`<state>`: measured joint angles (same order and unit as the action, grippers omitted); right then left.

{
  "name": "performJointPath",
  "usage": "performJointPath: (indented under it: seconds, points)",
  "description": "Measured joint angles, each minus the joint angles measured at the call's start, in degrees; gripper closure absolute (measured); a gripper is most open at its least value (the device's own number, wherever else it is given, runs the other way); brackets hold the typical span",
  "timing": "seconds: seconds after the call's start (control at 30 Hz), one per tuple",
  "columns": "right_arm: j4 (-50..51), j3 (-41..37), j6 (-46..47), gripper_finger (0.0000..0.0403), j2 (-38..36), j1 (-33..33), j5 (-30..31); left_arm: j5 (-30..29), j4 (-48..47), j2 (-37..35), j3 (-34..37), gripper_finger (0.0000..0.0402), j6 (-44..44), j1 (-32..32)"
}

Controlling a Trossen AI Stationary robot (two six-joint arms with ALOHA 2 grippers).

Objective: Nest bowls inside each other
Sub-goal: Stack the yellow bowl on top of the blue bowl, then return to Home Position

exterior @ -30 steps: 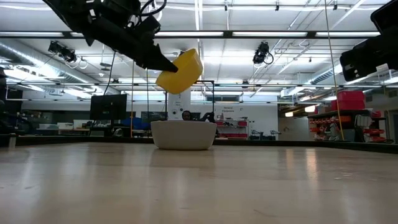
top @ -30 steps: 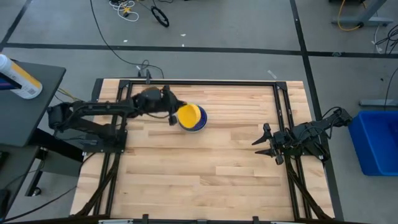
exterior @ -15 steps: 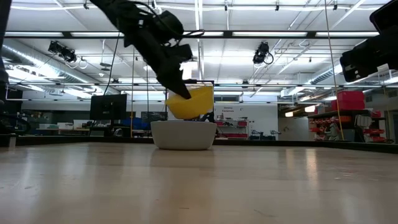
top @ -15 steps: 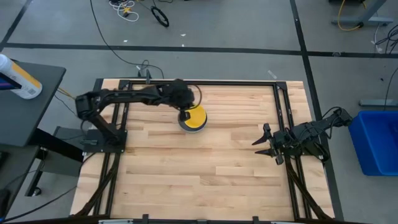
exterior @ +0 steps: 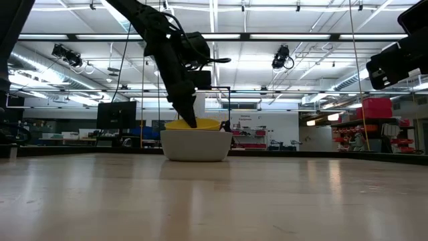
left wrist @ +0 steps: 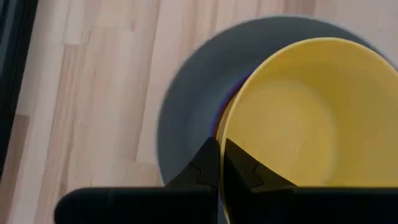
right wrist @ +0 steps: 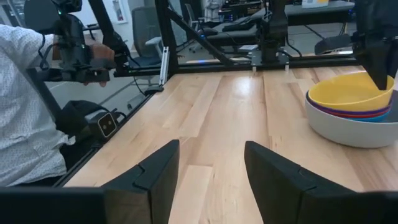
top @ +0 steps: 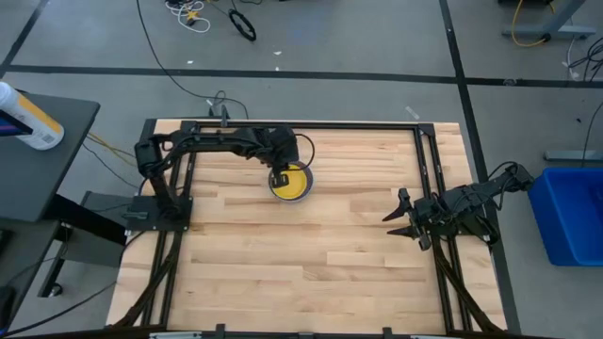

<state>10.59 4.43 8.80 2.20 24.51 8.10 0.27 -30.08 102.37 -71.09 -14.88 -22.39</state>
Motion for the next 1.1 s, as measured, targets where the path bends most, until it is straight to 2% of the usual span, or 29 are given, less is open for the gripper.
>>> performJointPath:
  seconds: [0.23, 0.6, 0.77, 0.9, 1.1]
  points:
    - [0.0, 0.0, 0.3, 0.0217, 0.0, 0.0, 0.0, 0.0, -1.2, 0.0, 0.0, 0.0386, 0.5, 0.0]
    - [0.0, 0.0, 1.5, 0.0208, 0.0, 0.0, 0.2, -0.1, 0.5, 0.0, 0.0, 0.0212, -0.3, 0.0]
    - [0.0, 0.0, 1.5, 0.0213, 0.0, 0.0, 0.2, -0.7, 0.1, 0.0, -2.3, 0.0158, -1.1, 0.1]
    - [0.0, 0.0, 1.4, 0.0217, 0.0, 0.0, 0.2, 0.7, 0.2, -0.1, -5.5, 0.0136, -1.9, 0.1]
    - [0.0, 0.0, 0.4, 0.0213, 0.0, 0.0, 0.3, 6.0, -0.9, -4.8, -6.5, 0.013, -2.0, 0.5]
